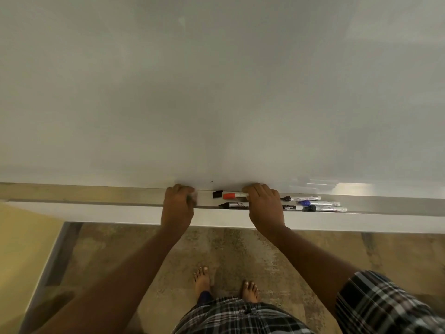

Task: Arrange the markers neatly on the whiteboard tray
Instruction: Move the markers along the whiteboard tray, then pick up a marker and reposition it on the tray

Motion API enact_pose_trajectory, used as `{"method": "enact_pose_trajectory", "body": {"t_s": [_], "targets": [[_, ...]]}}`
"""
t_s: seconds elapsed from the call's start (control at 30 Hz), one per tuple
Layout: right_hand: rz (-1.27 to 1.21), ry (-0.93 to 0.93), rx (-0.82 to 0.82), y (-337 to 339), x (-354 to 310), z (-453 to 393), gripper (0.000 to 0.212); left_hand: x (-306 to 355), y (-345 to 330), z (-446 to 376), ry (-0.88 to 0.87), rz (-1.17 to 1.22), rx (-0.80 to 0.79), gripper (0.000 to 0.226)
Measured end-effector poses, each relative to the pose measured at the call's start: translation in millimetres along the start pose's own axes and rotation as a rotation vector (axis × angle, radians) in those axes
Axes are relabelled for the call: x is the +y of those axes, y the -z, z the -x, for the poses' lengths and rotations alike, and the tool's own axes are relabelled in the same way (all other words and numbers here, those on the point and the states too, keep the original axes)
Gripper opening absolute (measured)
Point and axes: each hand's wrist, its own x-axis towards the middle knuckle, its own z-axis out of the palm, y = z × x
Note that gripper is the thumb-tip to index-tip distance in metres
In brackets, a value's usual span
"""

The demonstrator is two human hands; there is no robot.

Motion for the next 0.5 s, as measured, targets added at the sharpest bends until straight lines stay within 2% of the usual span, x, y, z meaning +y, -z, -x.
{"method": "enact_pose_trajectory", "body": {"t_s": [0.13,0.23,0.33,0.5], "targets": [[0.046,0.023,0.049,-4,2,0,0.035,-19,6,2,0.033,-0.073,-0.040,0.025],[0.077,0.043,0.069,-10,3,7,0.035,-25,9,3,0.038,-0.084,-0.062,0.028],[0.097,0.021,0.047,-15,3,13,0.030,-29,11,5,0.021,-0.077,-0.070,0.029],[0.069,0.091,-0.003,-18,2,15,0.020,-37,13,5,0.000,-0.032,-0.065,0.030]]}}
